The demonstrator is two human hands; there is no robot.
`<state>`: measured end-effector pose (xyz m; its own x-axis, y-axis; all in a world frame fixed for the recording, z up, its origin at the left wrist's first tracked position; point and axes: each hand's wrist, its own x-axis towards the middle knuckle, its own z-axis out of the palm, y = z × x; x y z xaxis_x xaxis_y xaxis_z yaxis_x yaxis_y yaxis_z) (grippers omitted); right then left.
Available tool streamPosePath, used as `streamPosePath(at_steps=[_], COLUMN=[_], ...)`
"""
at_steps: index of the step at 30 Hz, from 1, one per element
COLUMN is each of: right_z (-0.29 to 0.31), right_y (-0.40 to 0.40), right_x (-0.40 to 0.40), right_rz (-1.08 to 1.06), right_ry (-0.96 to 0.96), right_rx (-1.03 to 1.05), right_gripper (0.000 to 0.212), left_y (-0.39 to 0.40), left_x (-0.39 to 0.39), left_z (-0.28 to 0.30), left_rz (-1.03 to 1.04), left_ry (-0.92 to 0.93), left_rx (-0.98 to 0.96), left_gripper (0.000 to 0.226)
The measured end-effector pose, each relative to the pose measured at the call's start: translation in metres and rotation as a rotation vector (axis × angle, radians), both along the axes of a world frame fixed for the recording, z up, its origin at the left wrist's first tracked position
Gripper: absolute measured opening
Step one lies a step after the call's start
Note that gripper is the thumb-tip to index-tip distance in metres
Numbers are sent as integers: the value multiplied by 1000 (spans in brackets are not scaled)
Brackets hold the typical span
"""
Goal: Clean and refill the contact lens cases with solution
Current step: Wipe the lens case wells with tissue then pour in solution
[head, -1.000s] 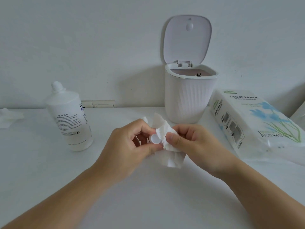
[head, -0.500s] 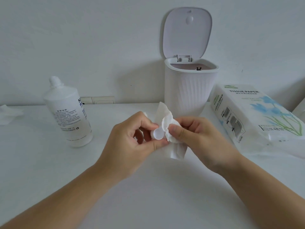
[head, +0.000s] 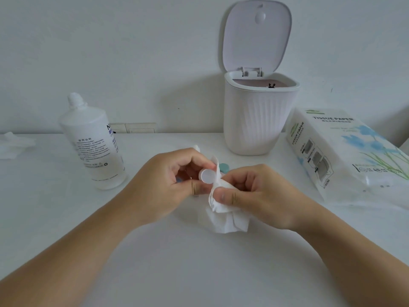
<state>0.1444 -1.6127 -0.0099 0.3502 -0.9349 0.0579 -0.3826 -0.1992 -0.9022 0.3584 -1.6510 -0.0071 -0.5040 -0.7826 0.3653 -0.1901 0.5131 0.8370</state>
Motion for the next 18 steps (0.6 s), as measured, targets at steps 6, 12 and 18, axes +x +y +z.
streamPosePath(at_steps=[6,12,18], right_z=[-1,-1,0], right_y=[-1,-3,0], right_x=[-3,-1,-2], right_rz=[-81,-124,-7], right_ry=[-42,-203,-34], right_rx=[-41,-69,-12], right_gripper=[32,34,34], left_y=[4,9,1], left_x=[-4,-14,-2], left_z=[-9,-17,-7], left_rz=[87,157,96], left_ry=[60,127,-31], left_rx=[-60,-98,-114], left_gripper=[32,38,24])
